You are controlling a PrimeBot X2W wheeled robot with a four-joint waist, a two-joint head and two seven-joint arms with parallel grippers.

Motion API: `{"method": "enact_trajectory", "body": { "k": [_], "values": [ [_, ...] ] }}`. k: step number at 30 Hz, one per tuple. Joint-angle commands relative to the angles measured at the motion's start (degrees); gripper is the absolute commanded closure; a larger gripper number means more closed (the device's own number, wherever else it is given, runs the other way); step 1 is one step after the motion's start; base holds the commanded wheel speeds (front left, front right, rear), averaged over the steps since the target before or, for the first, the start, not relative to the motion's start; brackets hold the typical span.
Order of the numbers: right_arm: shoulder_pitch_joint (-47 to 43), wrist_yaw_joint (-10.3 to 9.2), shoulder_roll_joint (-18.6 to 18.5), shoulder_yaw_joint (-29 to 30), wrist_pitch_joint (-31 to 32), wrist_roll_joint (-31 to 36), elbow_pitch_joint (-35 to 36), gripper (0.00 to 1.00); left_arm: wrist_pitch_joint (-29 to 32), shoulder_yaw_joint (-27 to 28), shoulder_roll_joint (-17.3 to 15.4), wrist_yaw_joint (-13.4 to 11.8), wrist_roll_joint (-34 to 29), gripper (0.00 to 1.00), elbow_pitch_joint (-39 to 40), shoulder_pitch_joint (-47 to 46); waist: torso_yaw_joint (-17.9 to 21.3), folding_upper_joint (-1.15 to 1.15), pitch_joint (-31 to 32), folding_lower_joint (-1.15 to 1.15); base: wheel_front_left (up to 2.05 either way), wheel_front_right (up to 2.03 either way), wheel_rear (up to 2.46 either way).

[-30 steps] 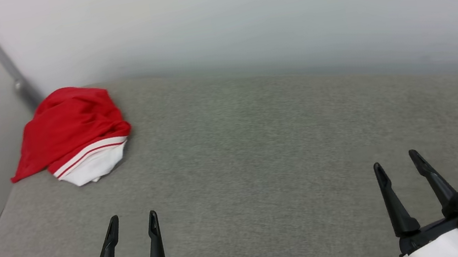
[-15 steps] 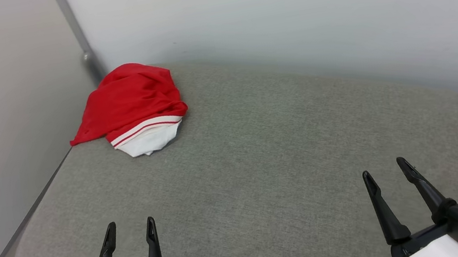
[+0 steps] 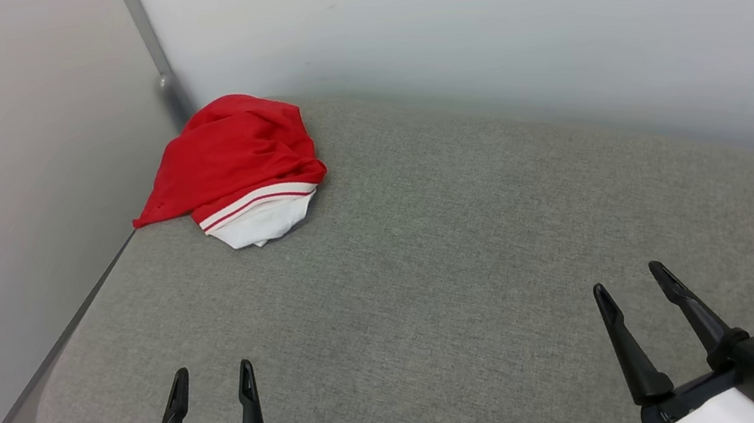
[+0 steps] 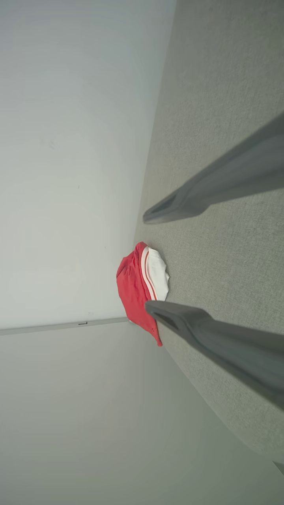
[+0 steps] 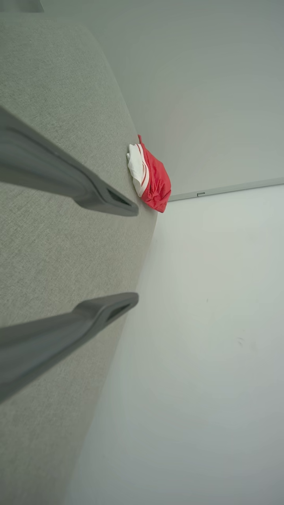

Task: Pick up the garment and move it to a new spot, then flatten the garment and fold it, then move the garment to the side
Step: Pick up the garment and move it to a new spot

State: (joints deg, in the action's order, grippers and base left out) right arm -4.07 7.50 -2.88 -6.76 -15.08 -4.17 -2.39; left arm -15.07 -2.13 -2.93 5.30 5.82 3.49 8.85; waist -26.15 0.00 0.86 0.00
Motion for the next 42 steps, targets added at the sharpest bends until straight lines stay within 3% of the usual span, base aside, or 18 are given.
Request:
{"method": "enact_trajectory", "body": {
  "k": [1,7,13,16,18,21,31,36,42],
  "values": [
    [0.25,-0.02,0.01,0.01,-0.14,-0.12,0.13,0.0,-0.16,0.03,0.07,-0.24,0.09,0.0,0.25,-0.38,0.27,0.0,-0.33,0.0,0.0,0.0,0.0],
    [1.23,-0.02,0.0,-0.27,-0.14,1.05,0.85,0.0,-0.16,1.14,0.09,0.41,5.89,0.0,-1.22,-2.28,1.54,0.0,-2.64,0.0,0.0,0.0,0.0],
    [2.95,-0.02,0.0,-0.13,-0.14,1.56,1.68,0.0,-0.16,2.46,-0.35,1.7,6.05,0.0,-3.8,-7.39,3.59,0.0,-7.23,0.0,0.0,0.0,0.0],
    [4.56,-0.02,0.0,-0.32,-0.14,4.23,3.8,0.0,-0.16,0.0,-5.73,2.09,7.1,0.0,-8.7,-14.88,5.43,0.0,-11.93,0.0,0.0,0.0,0.0],
    [5.07,-0.02,-0.05,-0.7,-0.06,5.43,4.31,0.0,-0.06,-0.92,-7.38,2.08,8.81,0.0,-10.28,-17.24,6.03,0.0,-13.3,0.0,0.0,0.0,0.0],
    [6.77,-0.02,-0.9,-0.02,0.36,7.43,6.23,0.0,3.88,-4.02,-13.82,2.11,13.43,0.0,-13.64,-24.72,7.66,0.0,-17.01,0.0,0.0,0.0,0.0],
    [10.59,-0.02,-2.16,0.32,2.83,9.36,12.81,0.0,27.09,-8.69,-31.67,2.09,33.83,0.0,-21.34,-43.9,13.78,0.0,-27.59,0.0,0.0,0.0,0.0],
    [11.22,-0.02,-2.09,0.07,2.99,10.12,14.14,0.0,39.07,-11.8,-38.17,2.09,40.66,0.0,-25.03,-50.79,16.34,0.0,-31.64,0.0,0.0,0.0,0.0],
    [11.68,-0.02,-1.64,0.16,2.84,10.51,14.59,0.0,51.17,-15.34,-42.68,2.09,47.88,0.0,-26.49,-55.92,18.31,0.0,-35.27,0.0,0.0,0.0,0.0]
  ]
}}
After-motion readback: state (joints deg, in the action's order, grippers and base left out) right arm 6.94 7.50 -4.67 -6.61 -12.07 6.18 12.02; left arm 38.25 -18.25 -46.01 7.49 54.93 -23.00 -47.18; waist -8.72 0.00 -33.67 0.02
